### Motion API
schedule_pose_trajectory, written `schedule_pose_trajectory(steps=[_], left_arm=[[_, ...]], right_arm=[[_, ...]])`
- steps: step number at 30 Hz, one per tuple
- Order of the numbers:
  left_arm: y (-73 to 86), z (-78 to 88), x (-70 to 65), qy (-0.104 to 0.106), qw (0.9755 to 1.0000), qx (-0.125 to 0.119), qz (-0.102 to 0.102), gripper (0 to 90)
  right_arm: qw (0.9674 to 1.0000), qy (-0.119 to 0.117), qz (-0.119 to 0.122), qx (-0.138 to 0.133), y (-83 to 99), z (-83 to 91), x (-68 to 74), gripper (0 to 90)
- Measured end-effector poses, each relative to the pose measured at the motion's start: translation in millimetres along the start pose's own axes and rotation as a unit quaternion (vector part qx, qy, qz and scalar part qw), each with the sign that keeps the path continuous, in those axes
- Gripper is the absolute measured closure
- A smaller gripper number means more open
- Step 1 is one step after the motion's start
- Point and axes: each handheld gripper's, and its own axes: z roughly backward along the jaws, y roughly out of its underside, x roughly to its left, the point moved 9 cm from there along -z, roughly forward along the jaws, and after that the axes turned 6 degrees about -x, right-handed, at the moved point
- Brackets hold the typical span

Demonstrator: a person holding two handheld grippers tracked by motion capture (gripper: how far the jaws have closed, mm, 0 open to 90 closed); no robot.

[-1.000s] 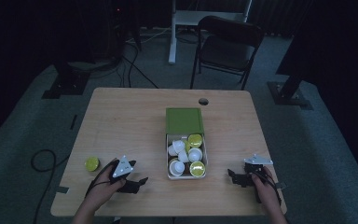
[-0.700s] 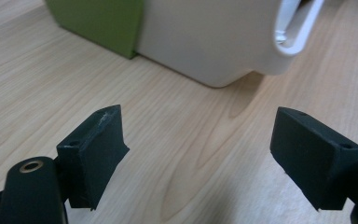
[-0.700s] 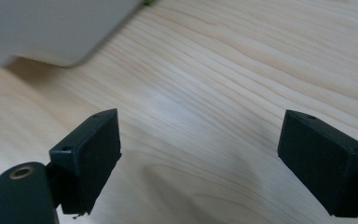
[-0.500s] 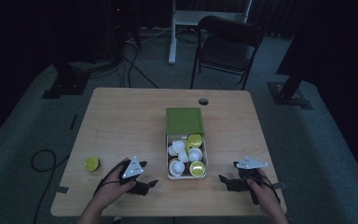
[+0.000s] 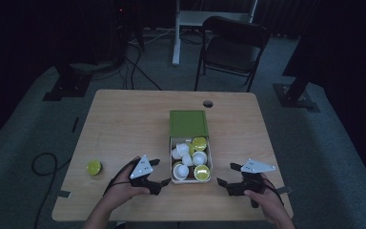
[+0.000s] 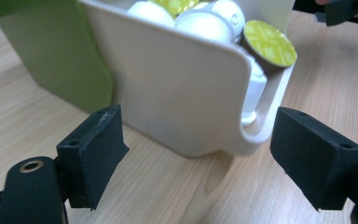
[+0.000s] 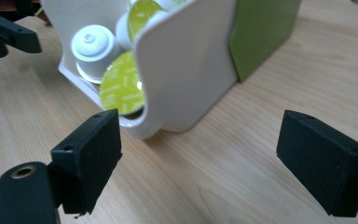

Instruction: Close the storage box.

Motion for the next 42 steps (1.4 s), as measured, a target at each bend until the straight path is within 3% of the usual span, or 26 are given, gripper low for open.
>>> schedule_pose_trajectory(steps=[5, 10, 15, 19, 25, 42], left_arm=[[-4.0, -5.3, -1.0, -0.001, 1.0000, -0.001, -0.006, 18.0], [-6.8, -7.9, 3.9, -0.013, 0.9999, -0.004, 0.007, 18.0], [-6.4, -10.7, 7.8, -0.023, 0.9996, 0.001, 0.013, 18.0], [-9.6, -12.7, 11.6, -0.031, 0.9994, 0.000, 0.018, 18.0], [-11.8, -14.5, 12.0, -0.027, 0.9995, 0.003, 0.015, 17.3], [-15.4, -20.3, 20.3, -0.033, 0.9993, 0.010, 0.012, 15.2]], right_arm=[[0.9999, -0.009, 0.001, -0.012, -7.5, -5.9, 4.8, 13.4], [0.9996, -0.015, -0.007, -0.024, -14.5, -11.2, 5.5, 13.4], [0.9994, -0.018, -0.014, -0.024, -16.9, -17.7, 5.4, 13.2], [0.9997, -0.016, 0.002, -0.016, -17.8, -24.7, 3.1, 13.4], [0.9998, -0.014, 0.007, -0.015, -21.1, -29.9, -0.4, 13.8], [0.9998, -0.009, -0.013, -0.014, -27.5, -38.8, -13.0, 13.1]])
